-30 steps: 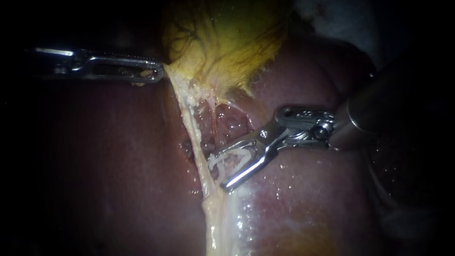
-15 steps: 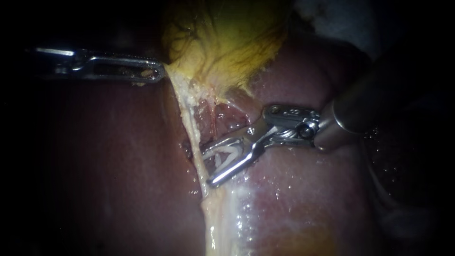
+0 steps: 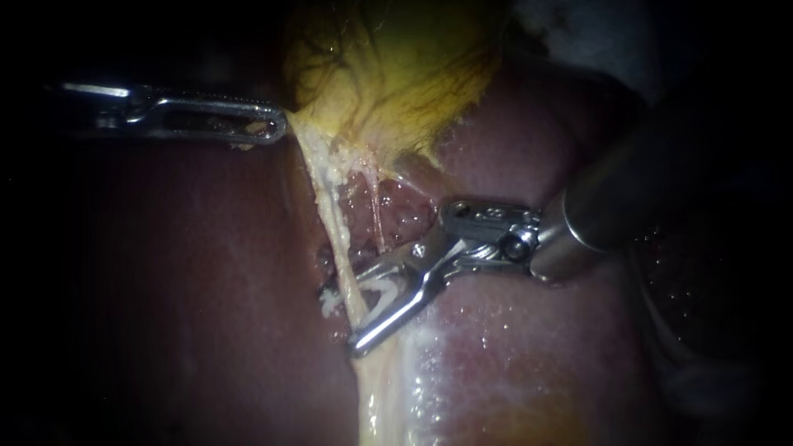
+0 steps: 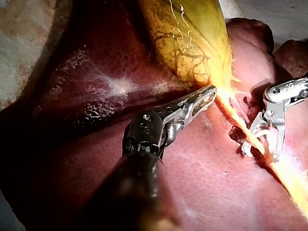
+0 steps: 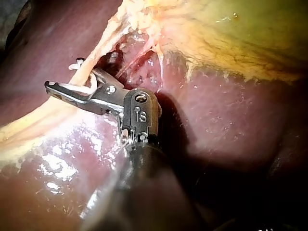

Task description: Clipping first clip left tube

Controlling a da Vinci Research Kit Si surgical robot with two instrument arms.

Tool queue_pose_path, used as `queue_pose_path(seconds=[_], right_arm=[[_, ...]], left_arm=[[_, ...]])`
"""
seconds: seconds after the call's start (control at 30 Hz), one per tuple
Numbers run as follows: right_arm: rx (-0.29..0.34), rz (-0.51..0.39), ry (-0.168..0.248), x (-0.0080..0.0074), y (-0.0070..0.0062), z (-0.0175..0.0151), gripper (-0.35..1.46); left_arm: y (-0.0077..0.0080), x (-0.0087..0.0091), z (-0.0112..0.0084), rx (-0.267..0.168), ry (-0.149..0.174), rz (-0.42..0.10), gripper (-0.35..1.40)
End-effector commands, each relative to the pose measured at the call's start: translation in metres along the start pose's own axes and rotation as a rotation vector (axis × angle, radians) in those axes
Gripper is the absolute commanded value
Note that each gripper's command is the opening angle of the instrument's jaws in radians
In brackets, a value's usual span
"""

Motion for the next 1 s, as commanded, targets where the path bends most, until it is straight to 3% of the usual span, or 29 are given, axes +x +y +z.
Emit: queue_pose_path(seconds=[0.03, 0.33, 0.5, 0.73, 1.0], right_arm=[[0.006, 0.0, -0.001, 0.0, -0.0003, 0.0001, 0.54], [0.041, 0.001, 0.008, 0.0009, -0.0029, 0.0016, 0.52], [0.052, 0.003, 0.011, 0.0014, -0.0036, 0.0018, 0.46], [0.053, 0.002, 0.01, 0.0013, -0.0035, 0.0017, 0.2], [0.057, 0.002, 0.011, 0.0014, -0.0034, 0.0017, -0.23]], left_arm=[[0.0, -0.0001, -0.0001, 0.001, 0.0, 0.0, -0.35], [0.0, -0.0002, -0.0002, 0.002, 0.0, -0.001, -0.35], [0.0, -0.0002, -0.0002, 0.002, 0.0, -0.001, -0.35], [0.0, -0.0002, -0.0002, 0.002, 0.001, -0.001, -0.35], [0.0, -0.0002, -0.0002, 0.002, 0.001, -0.001, -0.35]])
